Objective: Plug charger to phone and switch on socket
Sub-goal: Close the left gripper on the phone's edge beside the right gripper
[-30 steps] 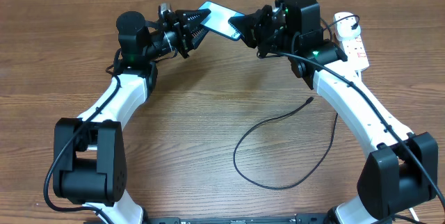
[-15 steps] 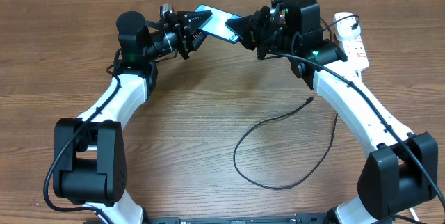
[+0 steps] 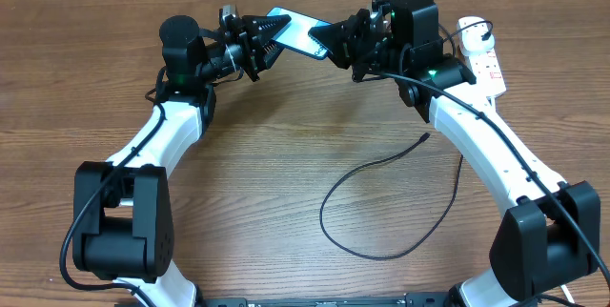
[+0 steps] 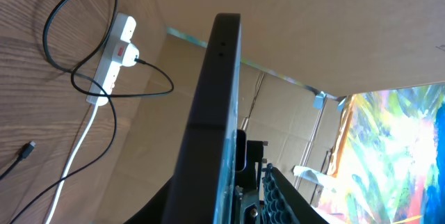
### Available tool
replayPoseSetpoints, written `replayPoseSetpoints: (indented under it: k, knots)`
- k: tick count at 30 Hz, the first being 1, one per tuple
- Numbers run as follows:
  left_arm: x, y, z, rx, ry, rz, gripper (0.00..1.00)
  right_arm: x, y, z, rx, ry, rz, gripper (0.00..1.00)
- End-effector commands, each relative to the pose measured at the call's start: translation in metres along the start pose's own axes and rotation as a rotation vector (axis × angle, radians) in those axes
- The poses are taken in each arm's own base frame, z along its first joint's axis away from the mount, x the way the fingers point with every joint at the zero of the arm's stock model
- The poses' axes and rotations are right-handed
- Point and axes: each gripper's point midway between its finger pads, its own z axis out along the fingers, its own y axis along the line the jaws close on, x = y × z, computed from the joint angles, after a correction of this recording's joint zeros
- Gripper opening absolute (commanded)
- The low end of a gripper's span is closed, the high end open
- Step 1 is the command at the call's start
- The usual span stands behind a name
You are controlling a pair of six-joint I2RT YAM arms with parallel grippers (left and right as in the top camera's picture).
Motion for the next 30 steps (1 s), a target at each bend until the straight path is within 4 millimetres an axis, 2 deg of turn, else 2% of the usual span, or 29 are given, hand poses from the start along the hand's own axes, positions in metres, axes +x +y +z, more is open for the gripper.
replayPoseSetpoints:
  k: [1, 21, 30]
  knots:
    - [0.0032, -0.0041, 0.0013, 0.008, 0.014, 0.026, 0.28, 0.0068, 0.026, -0.0072, -0.055, 0.008, -0.055, 0.04]
    - [0.0062, -0.0042, 0.0039, 0.01, 0.02, 0.016, 0.28, 0.0088, 0.0261, -0.0031, -0.048, -0.012, -0.059, 0.04]
    - [0.0059, -0.0043, 0.0039, 0.01, 0.019, 0.016, 0.22, 0.0087, 0.0261, -0.0031, -0.048, -0.012, -0.059, 0.04]
